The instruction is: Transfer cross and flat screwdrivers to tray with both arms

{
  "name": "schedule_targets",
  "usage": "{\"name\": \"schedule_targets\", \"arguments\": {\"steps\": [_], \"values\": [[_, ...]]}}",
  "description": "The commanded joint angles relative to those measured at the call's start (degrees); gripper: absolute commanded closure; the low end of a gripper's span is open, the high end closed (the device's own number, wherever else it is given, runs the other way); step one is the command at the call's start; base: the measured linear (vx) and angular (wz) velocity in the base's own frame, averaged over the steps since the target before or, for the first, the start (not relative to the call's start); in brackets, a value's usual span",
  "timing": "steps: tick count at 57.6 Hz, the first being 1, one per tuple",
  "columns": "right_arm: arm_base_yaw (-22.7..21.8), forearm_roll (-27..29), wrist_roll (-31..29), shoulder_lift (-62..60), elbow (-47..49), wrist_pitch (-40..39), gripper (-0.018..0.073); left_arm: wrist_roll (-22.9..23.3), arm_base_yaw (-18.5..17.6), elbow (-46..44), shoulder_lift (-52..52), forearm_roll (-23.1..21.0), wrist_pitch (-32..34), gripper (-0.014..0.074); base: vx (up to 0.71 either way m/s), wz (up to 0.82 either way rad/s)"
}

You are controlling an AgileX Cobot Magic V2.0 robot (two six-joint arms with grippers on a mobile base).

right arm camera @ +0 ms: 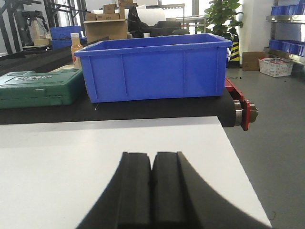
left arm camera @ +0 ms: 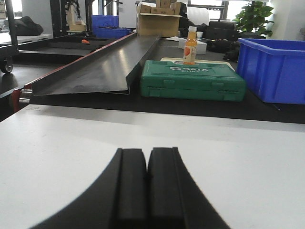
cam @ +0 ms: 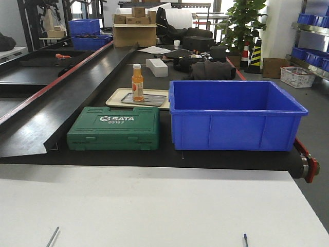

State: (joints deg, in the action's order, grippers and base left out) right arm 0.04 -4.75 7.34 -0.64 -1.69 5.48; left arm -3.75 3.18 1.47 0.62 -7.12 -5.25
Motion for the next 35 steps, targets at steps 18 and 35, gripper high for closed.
{"name": "schedule_targets", "arguments": {"steps": [18, 35], "values": [[-0.22, -0.66, -0.32, -0.59, -1.02, -4.86, 0.0568, 0.25, 0.09, 1.77, 0.96, -0.14, 4.42, 0.0603, 0.00, 0.00], [-0.22, -0.66, -0.32, -0.59, -1.02, -4.86, 0.0568, 0.25, 0.09, 1.77, 0.96, -0.14, 4.42, 0.0603, 0.00, 0.00]]}}
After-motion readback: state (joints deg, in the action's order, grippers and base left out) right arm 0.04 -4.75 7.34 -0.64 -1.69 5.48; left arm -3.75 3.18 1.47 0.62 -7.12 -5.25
